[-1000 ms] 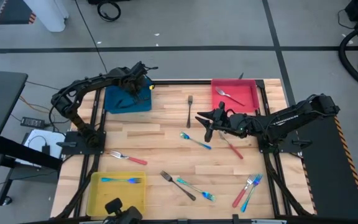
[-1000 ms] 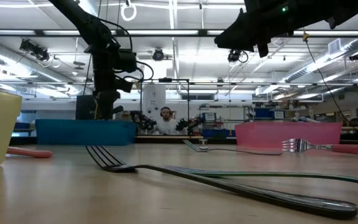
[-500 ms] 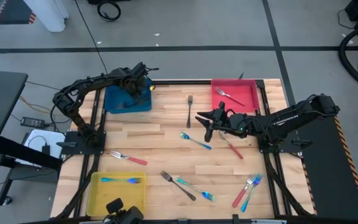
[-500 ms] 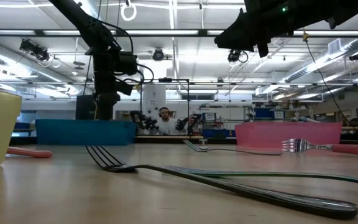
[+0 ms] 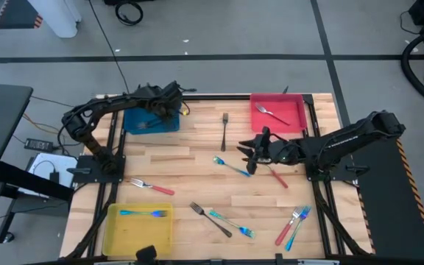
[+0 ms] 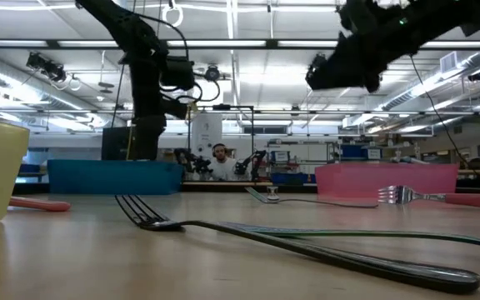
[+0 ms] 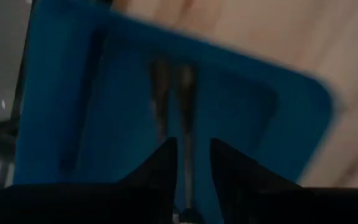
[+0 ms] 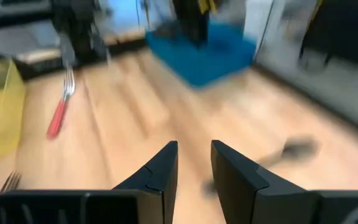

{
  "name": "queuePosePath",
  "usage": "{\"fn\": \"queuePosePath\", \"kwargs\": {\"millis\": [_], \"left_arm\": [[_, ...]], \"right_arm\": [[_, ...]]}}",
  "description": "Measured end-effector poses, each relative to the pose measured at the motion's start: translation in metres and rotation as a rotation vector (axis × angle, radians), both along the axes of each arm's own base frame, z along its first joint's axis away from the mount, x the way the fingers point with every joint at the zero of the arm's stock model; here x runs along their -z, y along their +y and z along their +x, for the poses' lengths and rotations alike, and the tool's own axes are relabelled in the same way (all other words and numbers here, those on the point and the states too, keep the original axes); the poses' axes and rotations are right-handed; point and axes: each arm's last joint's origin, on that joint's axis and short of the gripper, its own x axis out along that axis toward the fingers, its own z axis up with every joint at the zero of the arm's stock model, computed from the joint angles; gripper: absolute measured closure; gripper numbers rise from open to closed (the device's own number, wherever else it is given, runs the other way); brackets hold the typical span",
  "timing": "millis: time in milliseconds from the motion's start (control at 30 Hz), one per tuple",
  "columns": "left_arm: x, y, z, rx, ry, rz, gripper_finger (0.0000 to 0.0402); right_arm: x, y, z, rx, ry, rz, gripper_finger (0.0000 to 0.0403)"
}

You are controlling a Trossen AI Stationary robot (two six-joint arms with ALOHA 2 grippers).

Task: Sort silverware by color (type)
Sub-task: Put the top right pink fork into the pink bin

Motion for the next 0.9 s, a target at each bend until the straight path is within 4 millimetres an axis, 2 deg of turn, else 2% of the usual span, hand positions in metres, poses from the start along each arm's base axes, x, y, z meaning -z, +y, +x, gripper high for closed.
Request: {"fn": "queuePosePath", "kwargs": {"millis": [200,300,533,900], "left_arm": [[-0.012,-0.036,0.020,0.123,-0.040,0.021,0.0306],[-0.016,-0.057,0.030,0.179,-0.062,0.025,0.0306],[-0.020,-0.105,0.051,0.309,-0.123,0.030,0.0306],[-0.024,-0.168,0.071,0.441,-0.250,0.024,0.0306]], "right_arm": [[0.021,0.006,-0.015,-0.028,0.184,0.313,0.0298],[0.030,0.006,-0.024,0.010,0.301,0.402,0.0298],[0.044,0.004,-0.042,0.119,0.502,0.480,0.0298],[0.050,0.004,-0.053,0.145,0.643,0.539,0.0298]]}}
